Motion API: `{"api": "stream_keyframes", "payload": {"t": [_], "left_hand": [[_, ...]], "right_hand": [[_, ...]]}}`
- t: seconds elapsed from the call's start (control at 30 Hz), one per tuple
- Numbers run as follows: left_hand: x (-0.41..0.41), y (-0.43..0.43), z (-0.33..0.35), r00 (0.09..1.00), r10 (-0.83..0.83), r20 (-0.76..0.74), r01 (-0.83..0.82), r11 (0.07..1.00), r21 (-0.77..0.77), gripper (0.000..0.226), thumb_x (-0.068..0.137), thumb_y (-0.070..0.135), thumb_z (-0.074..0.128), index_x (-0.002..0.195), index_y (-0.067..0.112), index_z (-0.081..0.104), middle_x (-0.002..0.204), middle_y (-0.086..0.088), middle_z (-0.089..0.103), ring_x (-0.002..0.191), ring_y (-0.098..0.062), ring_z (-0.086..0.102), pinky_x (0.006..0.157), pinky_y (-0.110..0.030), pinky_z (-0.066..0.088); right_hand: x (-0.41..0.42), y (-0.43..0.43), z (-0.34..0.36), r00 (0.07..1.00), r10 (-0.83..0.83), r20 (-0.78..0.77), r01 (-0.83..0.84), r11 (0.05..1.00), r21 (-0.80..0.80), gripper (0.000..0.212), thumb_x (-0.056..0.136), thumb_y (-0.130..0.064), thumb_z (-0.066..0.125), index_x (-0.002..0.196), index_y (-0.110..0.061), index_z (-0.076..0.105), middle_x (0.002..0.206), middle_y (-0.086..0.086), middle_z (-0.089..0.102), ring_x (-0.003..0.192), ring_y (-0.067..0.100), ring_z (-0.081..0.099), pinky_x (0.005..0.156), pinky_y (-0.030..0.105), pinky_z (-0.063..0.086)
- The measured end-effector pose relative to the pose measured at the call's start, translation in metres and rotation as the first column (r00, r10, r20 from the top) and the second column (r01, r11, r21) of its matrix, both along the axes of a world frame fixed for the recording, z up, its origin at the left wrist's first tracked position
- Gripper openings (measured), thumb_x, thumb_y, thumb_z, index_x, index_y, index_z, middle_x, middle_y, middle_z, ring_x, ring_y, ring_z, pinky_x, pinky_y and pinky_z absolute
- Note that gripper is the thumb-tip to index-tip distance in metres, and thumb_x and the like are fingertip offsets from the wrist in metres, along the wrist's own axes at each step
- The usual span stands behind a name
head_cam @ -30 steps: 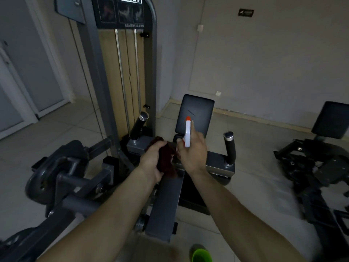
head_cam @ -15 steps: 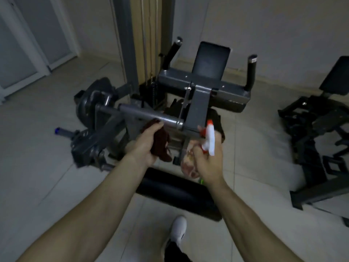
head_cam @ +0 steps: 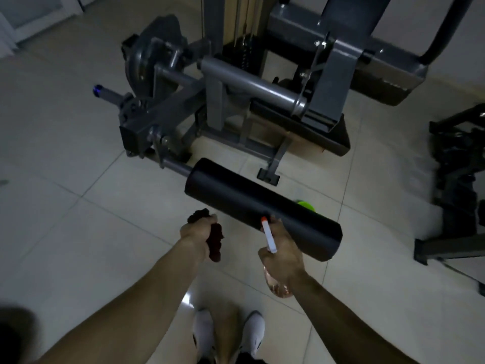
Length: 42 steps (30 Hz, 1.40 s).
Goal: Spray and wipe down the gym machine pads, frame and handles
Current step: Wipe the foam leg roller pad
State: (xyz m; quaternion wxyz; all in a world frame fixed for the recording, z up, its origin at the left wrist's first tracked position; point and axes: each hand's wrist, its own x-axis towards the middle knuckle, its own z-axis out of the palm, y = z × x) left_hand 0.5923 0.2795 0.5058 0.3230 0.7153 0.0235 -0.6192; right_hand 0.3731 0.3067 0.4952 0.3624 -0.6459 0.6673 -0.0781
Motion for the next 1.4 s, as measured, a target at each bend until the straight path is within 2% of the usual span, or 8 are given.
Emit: {"api": "stream_keyframes", "payload": {"t": [0.07,0.33,0.5,0.67,0.9,1.03,1.13,1.4], "left_hand": [[-0.017,-0.003,-0.021,0.999,-0.042,-0.018,0.042,0.999,0.019,0.021,0.092,0.022,0.077,0.098,0.004,0.068,0.090,-0.018,0.072,0.077,-0.032,0.070,0.074,-0.043,0.062],[-0.089,-0.022,-0.052,0.982,-0.169,-0.083,0.161,0.982,-0.099,0.027,0.091,0.028,0.073,0.111,0.010,0.069,0.101,-0.017,0.075,0.094,-0.036,0.073,0.091,-0.054,0.059],[-0.128,-0.036,-0.033,0.996,-0.060,-0.060,0.055,0.994,-0.091,0.009,0.096,0.017,0.067,0.099,0.010,0.062,0.094,-0.018,0.073,0.084,-0.033,0.070,0.075,-0.044,0.061],[-0.146,-0.036,-0.016,0.998,-0.002,0.055,0.005,0.998,-0.060,0.016,0.098,0.016,0.063,0.108,0.003,0.065,0.085,-0.018,0.077,0.079,-0.033,0.071,0.069,-0.042,0.060],[-0.172,0.011,0.005,0.918,0.353,0.181,-0.357,0.934,-0.010,0.013,0.093,0.014,0.068,0.097,0.001,0.070,0.083,-0.019,0.072,0.070,-0.034,0.067,0.065,-0.042,0.058],[-0.164,0.026,0.026,0.787,0.586,0.192,-0.585,0.808,-0.069,0.026,0.087,0.019,0.074,0.106,0.000,0.073,0.087,-0.016,0.075,0.077,-0.035,0.071,0.084,-0.054,0.060],[-0.155,0.027,0.054,0.769,0.599,0.221,-0.574,0.800,-0.172,0.013,0.091,0.016,0.071,0.095,0.004,0.071,0.080,-0.012,0.072,0.069,-0.030,0.067,0.070,-0.041,0.057],[-0.155,0.055,0.080,0.679,0.691,0.246,-0.628,0.721,-0.293,0.013,0.091,0.017,0.072,0.094,0.005,0.069,0.072,-0.013,0.068,0.059,-0.027,0.062,0.056,-0.032,0.049]], "right_hand": [[-0.006,-0.013,-0.016,0.994,0.077,-0.076,-0.078,0.997,0.001,0.080,0.094,-0.021,0.067,0.163,-0.026,0.025,0.170,-0.002,0.022,0.156,0.020,0.023,0.121,0.040,0.036],[-0.057,-0.016,-0.051,0.948,0.234,-0.213,-0.233,0.972,0.030,0.089,0.095,-0.028,0.066,0.165,-0.027,0.011,0.171,-0.004,0.016,0.157,0.019,0.022,0.123,0.040,0.034],[-0.089,-0.034,-0.038,0.969,0.232,-0.089,-0.222,0.969,0.108,0.088,0.092,-0.031,0.066,0.163,-0.037,0.014,0.163,-0.010,0.035,0.144,0.016,0.042,0.112,0.037,0.045],[-0.118,-0.046,-0.013,0.984,0.180,0.012,-0.180,0.974,0.138,0.049,0.093,-0.035,0.064,0.136,-0.037,0.041,0.106,-0.003,0.063,0.092,0.014,0.062,0.075,0.030,0.050],[-0.124,-0.036,0.005,0.882,0.462,-0.095,-0.472,0.865,-0.169,0.050,0.084,-0.031,0.069,0.127,-0.021,0.046,0.090,0.003,0.064,0.072,0.023,0.064,0.059,0.029,0.051],[-0.087,-0.039,0.018,0.854,0.518,-0.033,-0.515,0.836,-0.192,0.032,0.091,-0.035,0.063,0.116,-0.021,0.049,0.092,0.000,0.060,0.073,0.016,0.057,0.065,0.026,0.050],[-0.059,-0.048,0.024,0.885,0.462,0.061,-0.458,0.886,-0.065,0.028,0.094,-0.041,0.062,0.111,-0.024,0.048,0.091,-0.005,0.057,0.078,0.011,0.056,0.064,0.021,0.042],[-0.013,-0.060,0.019,0.888,0.460,0.007,-0.459,0.887,-0.053,0.023,0.098,-0.047,0.052,0.102,-0.025,0.056,0.087,-0.004,0.064,0.075,0.015,0.063,0.069,0.032,0.055]]}}
